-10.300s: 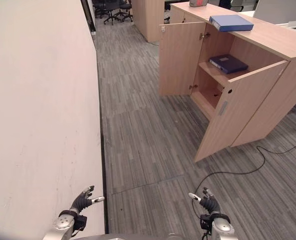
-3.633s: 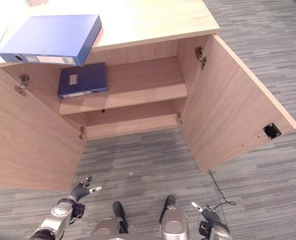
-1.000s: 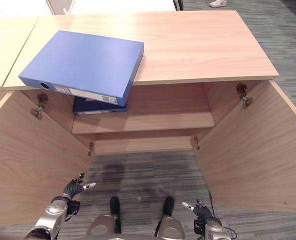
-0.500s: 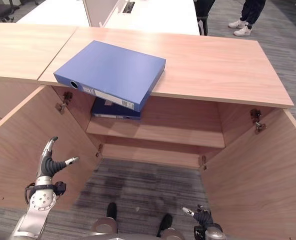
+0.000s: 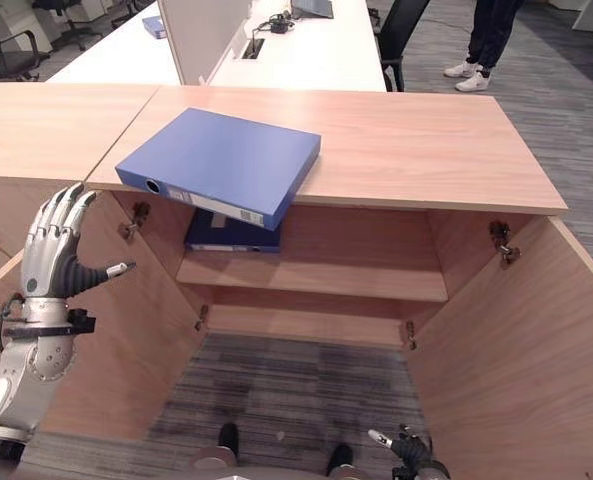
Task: Put the empty folder in the office cabinet
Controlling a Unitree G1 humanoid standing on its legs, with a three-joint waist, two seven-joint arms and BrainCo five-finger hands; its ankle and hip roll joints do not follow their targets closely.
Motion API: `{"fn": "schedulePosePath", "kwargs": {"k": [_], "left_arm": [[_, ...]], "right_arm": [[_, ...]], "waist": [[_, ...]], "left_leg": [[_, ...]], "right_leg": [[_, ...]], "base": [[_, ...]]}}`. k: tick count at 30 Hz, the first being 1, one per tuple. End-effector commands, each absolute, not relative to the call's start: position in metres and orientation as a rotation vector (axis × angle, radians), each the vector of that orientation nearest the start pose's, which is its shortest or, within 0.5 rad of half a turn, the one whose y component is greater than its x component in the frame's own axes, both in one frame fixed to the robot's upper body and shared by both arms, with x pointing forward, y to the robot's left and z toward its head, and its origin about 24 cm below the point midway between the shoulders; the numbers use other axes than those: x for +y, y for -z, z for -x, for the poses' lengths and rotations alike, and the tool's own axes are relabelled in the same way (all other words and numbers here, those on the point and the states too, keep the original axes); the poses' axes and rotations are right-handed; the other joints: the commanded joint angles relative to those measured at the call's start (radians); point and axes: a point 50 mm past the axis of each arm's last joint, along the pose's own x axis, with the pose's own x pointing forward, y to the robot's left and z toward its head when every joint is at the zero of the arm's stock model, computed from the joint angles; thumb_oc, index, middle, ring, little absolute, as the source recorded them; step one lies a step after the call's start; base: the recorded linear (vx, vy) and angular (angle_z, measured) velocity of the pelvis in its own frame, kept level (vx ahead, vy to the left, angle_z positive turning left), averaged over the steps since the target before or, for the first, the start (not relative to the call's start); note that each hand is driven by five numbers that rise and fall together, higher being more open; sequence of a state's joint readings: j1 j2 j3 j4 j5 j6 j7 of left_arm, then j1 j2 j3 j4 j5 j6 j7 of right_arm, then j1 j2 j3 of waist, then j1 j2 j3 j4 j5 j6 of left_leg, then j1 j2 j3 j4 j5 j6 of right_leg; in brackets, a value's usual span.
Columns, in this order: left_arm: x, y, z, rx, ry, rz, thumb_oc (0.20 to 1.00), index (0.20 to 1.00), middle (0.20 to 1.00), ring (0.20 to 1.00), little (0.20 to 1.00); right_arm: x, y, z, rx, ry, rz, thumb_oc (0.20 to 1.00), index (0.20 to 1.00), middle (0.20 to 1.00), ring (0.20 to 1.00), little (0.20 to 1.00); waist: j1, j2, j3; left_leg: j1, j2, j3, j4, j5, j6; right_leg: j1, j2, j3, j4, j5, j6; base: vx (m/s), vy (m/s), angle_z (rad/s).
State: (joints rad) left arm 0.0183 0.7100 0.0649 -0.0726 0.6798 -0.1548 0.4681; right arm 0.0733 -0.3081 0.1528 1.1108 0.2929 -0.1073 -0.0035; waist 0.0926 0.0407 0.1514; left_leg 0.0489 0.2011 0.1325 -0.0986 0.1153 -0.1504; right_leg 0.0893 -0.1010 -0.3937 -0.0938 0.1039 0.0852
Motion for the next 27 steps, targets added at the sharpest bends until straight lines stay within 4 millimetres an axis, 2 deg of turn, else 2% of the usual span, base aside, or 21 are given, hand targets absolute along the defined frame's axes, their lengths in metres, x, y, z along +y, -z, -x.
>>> {"fn": "schedulePosePath", "kwargs": {"k": [1,3,9,17,22,27], "left_arm": [[0.254,-0.178,-0.259,-0.696,-0.361,-1.314,1.000,1.000,1.000,1.000,1.000],[0.252,-0.187,-0.266,-0.720,-0.337,-1.333,1.000,1.000,1.000,1.000,1.000],[0.245,-0.192,-0.280,-0.724,-0.274,-1.357,1.000,1.000,1.000,1.000,1.000],[0.234,-0.189,-0.297,-0.703,-0.220,-1.332,1.000,1.000,1.000,1.000,1.000],[0.228,-0.186,-0.311,-0.673,-0.178,-1.398,1.000,1.000,1.000,1.000,1.000],[0.227,-0.179,-0.318,-0.632,-0.160,-1.422,1.000,1.000,1.000,1.000,1.000]], "right_arm": [[-0.254,0.141,-0.121,0.977,0.169,0.128,1.000,1.000,1.000,1.000,1.000],[-0.256,0.140,-0.121,0.979,0.172,0.131,1.000,1.000,1.000,1.000,1.000],[-0.257,0.143,-0.114,1.005,0.188,0.117,1.000,1.000,1.000,1.000,1.000],[-0.261,0.144,-0.111,1.016,0.247,0.087,1.000,1.000,1.000,1.000,1.000],[-0.265,0.145,-0.105,1.035,0.281,0.075,1.000,1.000,1.000,1.000,1.000],[-0.270,0.145,-0.102,1.021,0.409,-0.037,1.000,1.000,1.000,1.000,1.000]], "waist": [[-0.022,-0.008,0.044],[-0.031,-0.003,0.045],[-0.062,0.006,0.037],[-0.087,0.006,0.029],[-0.109,0.000,0.020],[-0.121,-0.002,0.012]], "left_leg": [[-0.010,0.091,0.015,0.069,-0.039,-0.094],[-0.009,0.090,0.019,0.067,-0.038,-0.094],[0.011,0.088,0.039,0.052,-0.039,-0.092],[0.038,0.081,0.060,0.035,-0.044,-0.086],[0.053,0.073,0.077,0.028,-0.052,-0.082],[0.063,0.068,0.090,0.024,-0.058,-0.078]], "right_leg": [[0.092,-0.035,0.019,0.010,-0.172,0.097],[0.089,-0.037,0.024,0.012,-0.170,0.098],[0.086,-0.040,0.036,0.013,-0.167,0.102],[0.089,-0.047,0.051,0.013,-0.162,0.109],[0.087,-0.054,0.060,0.014,-0.155,0.116],[0.081,-0.059,0.072,0.014,-0.148,0.122]], "base": [[0.02,0.017,-0.03],[0.00,0.011,-0.02],[0.02,0.026,-0.07],[0.02,0.028,-0.07],[0.02,0.041,-0.09],[0.01,0.032,-0.03]]}}
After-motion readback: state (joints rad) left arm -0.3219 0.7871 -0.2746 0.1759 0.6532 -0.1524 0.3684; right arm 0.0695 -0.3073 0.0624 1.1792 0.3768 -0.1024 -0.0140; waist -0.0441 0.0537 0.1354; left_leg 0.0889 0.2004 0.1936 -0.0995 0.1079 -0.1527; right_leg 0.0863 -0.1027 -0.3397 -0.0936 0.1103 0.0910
